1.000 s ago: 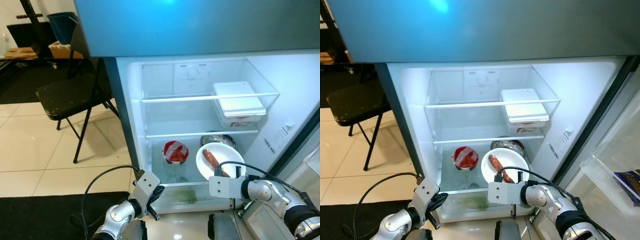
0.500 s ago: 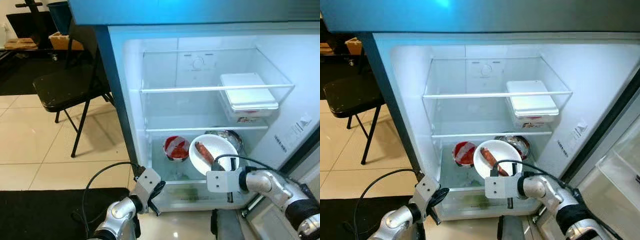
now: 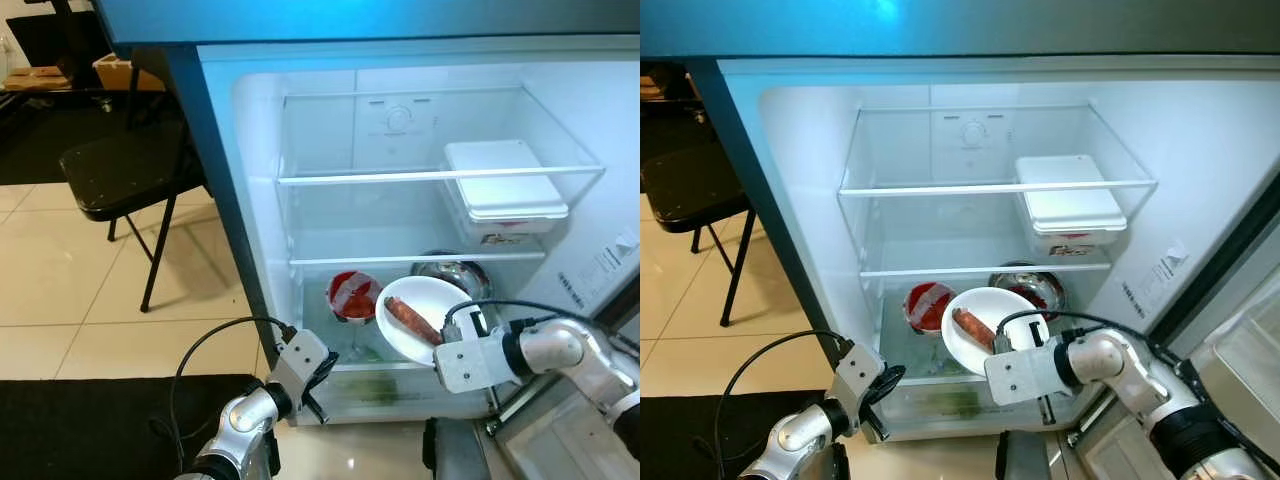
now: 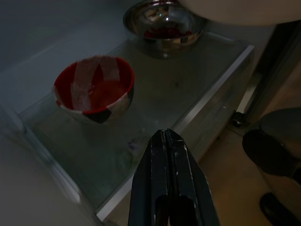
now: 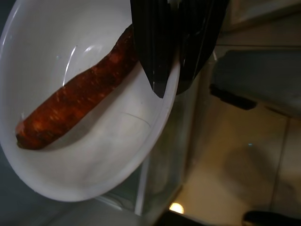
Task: Restocking fridge
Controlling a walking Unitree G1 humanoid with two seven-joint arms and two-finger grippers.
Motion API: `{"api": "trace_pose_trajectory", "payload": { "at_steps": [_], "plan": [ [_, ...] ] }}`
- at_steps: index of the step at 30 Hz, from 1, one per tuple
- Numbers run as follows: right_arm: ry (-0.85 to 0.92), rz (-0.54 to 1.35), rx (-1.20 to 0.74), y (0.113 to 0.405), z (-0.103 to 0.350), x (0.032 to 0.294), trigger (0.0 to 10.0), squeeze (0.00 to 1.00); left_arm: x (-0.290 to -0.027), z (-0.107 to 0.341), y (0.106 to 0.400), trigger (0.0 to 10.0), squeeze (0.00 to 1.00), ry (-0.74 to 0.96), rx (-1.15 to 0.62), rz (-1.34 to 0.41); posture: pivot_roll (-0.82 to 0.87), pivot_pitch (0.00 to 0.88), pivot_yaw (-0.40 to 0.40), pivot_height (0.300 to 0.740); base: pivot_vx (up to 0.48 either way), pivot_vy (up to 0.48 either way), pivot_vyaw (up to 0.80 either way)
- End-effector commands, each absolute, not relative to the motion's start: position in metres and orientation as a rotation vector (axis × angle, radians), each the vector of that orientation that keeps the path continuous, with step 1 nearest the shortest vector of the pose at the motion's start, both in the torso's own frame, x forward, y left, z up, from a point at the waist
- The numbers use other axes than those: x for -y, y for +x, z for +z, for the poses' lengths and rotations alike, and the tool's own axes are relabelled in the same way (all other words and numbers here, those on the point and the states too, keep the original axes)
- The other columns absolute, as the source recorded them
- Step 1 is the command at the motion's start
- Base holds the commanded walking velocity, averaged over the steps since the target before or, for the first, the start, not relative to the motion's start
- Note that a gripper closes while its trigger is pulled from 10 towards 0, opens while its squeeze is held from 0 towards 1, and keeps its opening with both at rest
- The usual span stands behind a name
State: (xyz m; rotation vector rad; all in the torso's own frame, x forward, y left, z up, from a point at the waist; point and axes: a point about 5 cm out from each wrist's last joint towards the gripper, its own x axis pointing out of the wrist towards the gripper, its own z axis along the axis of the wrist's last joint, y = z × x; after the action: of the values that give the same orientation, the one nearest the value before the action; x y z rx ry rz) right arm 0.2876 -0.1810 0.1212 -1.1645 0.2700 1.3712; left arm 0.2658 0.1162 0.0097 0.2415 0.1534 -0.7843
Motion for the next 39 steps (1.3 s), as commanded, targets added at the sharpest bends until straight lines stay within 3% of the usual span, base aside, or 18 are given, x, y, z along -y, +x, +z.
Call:
{"api": "trace_pose_trajectory", "payload": {
  "at_steps": [1,13,24,28,39],
  "plan": [
    [-1.148,1.391,-0.248,0.284,0.135,0.18,10.0,0.0,-0.111,0.013,0.266,10.0,0.0,0.242,-0.123,-0.796,-0.06,0.0,-0.031,0.516,0.0,0.0,0.0],
    [-1.162,1.386,-0.148,0.287,0.182,0.17,10.0,0.0,-0.106,0.019,0.268,10.0,0.0,0.239,-0.065,-0.786,-0.06,0.0,-0.027,0.516,0.0,0.0,0.0],
    [-1.204,1.391,-0.126,0.296,0.191,0.159,10.0,0.0,-0.109,0.023,0.267,10.0,0.0,0.207,0.001,-0.685,-0.05,0.0,-0.03,0.516,0.0,0.0,0.0],
    [-1.215,1.387,-0.122,0.304,0.191,0.152,10.0,0.0,-0.11,0.031,0.263,10.0,0.0,0.218,0.1,-0.597,-0.05,0.0,-0.034,0.516,0.0,0.0,0.0],
    [-1.246,1.345,-0.135,0.325,0.186,0.139,10.0,0.0,-0.099,0.043,0.257,10.0,0.0,0.199,0.202,-0.581,-0.04,0.0,-0.037,0.516,0.0,0.0,0.0]
  ]
}}
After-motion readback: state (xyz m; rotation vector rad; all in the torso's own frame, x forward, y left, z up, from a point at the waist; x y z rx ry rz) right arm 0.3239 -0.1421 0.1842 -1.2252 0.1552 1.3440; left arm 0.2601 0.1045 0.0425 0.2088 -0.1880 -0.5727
